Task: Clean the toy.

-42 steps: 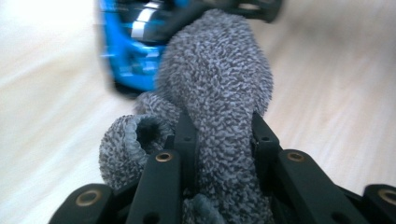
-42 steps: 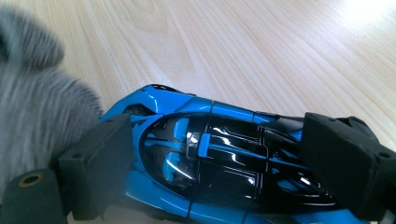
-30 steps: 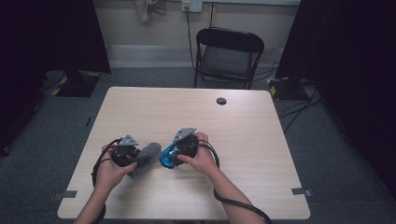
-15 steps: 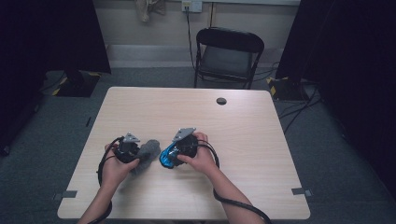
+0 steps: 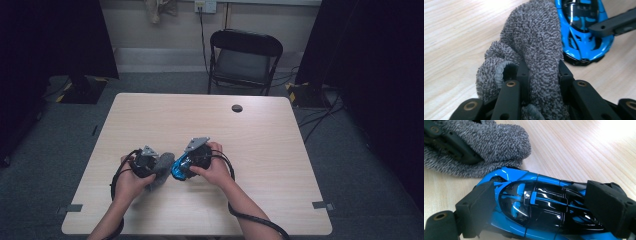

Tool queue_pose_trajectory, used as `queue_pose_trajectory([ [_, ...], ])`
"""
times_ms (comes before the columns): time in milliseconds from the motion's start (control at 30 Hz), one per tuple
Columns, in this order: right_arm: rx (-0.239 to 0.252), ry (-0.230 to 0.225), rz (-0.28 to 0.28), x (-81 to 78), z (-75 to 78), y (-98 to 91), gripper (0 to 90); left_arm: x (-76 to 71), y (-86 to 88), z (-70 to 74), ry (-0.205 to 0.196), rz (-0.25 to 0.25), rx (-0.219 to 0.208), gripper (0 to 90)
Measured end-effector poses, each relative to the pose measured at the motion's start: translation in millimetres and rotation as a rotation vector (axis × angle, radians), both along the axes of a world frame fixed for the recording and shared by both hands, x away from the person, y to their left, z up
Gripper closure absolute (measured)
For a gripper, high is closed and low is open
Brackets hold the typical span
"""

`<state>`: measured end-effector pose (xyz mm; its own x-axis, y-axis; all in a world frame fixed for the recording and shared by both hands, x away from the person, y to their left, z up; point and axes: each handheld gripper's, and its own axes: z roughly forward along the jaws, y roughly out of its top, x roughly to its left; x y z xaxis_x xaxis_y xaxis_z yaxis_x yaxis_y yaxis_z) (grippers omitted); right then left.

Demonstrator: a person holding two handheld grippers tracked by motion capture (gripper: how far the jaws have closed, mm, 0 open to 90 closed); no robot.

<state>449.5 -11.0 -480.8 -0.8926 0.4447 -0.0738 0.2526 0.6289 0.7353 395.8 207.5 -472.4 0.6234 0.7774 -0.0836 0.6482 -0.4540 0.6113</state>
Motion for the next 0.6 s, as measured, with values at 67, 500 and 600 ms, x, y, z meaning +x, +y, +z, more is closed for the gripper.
queue_pose_trajectory([
  [67, 0.0, 0.0, 0.0, 0.0, 0.0, 0.0, 9.6, -1.3, -2.2, 0.1, 0.004, -0.007, 0.001, 71.0],
  [500, 0.001, -0.005, -0.003, -1.4, -0.5, 0.6, 9.7, -12.4, -13.4, 2.3, 0.04, -0.071, -0.018, 71.1],
  [600, 0.001, -0.006, -0.007, -1.6, -0.5, 1.2, 9.7, -15.9, -16.5, 3.4, 0.052, -0.082, -0.017, 71.2],
])
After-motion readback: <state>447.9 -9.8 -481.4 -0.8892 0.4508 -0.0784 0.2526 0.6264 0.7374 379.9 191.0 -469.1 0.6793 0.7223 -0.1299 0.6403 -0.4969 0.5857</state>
